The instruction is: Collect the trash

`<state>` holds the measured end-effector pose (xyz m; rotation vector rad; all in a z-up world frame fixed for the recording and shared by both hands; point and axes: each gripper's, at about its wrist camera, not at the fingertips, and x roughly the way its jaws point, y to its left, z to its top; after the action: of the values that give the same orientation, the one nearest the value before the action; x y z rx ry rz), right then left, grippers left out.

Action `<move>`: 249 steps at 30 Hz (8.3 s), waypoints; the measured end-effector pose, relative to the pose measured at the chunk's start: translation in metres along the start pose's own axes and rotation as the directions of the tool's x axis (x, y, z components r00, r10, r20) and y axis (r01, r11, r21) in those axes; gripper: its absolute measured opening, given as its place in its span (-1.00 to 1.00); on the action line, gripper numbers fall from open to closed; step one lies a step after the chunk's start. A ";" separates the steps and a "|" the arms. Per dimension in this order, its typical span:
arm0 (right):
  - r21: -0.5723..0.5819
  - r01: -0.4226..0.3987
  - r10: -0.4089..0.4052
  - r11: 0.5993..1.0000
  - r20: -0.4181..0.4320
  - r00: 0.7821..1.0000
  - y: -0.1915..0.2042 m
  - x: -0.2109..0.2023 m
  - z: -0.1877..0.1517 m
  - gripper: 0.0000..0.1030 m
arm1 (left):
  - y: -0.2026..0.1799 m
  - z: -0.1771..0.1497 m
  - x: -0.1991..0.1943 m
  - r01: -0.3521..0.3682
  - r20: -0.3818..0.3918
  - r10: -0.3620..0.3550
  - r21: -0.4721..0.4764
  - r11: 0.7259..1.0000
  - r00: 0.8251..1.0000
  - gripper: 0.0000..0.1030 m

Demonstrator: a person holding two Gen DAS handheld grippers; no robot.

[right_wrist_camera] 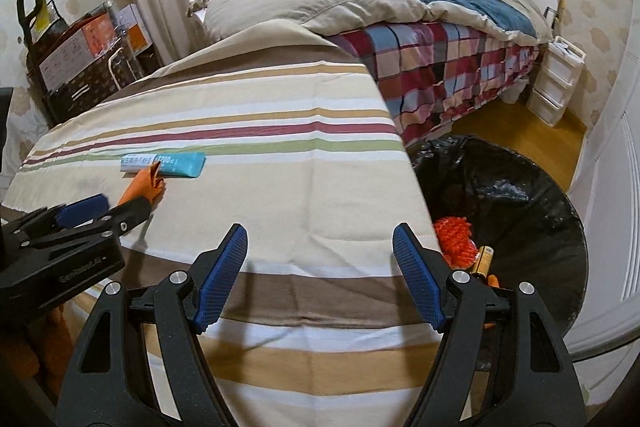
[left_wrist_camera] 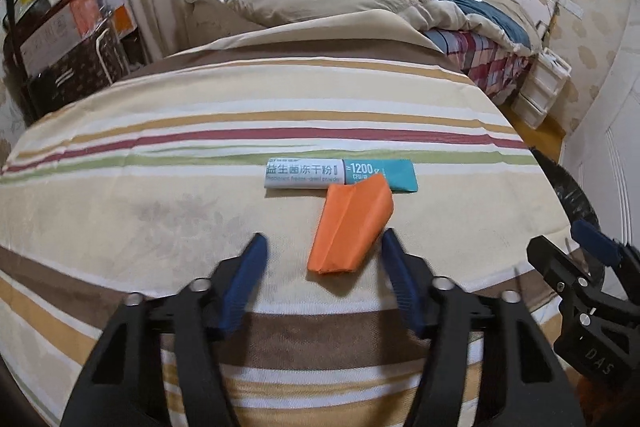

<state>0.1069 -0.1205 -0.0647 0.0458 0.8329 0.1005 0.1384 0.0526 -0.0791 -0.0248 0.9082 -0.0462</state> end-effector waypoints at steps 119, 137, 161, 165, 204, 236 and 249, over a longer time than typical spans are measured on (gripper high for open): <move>0.024 -0.019 0.016 1.000 0.118 0.993 0.000 -0.066 -0.016 -0.68 | -0.009 -0.028 -0.067 0.066 0.142 -0.068 0.021 0.998 0.988 -0.45; 0.189 0.127 -0.156 0.974 0.149 0.976 -0.120 -0.069 -0.010 -0.68 | -0.135 0.003 -0.051 0.176 0.147 -0.210 0.212 0.961 0.967 -0.45; 0.270 0.194 -0.221 0.943 0.074 0.972 -0.185 -0.018 -0.008 -0.58 | -0.215 0.023 0.001 0.175 0.088 -0.206 0.277 0.945 0.975 -0.44; 0.286 0.208 -0.235 0.936 0.064 0.970 -0.190 -0.015 -0.012 -0.36 | -0.217 0.022 0.003 0.172 0.082 -0.201 0.277 0.945 0.976 -0.20; 0.233 0.272 -0.318 0.934 0.191 0.929 -0.106 -0.121 -0.049 0.77 | -0.111 -0.028 -0.104 -0.004 0.280 -0.036 0.140 0.990 0.959 0.70; 0.174 0.254 -0.293 0.952 0.262 0.920 -0.070 -0.161 -0.057 0.77 | -0.084 -0.049 -0.133 -0.006 0.312 -0.019 0.079 0.997 0.950 0.71; 0.173 0.254 -0.293 0.952 0.262 0.919 -0.071 -0.161 -0.056 0.77 | -0.082 -0.051 -0.134 -0.007 0.315 -0.017 0.075 0.997 0.949 0.71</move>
<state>-0.0374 -0.2080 0.0103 0.0695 0.5482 -0.2249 0.0136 -0.0222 -0.0012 0.0350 0.5852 -0.0791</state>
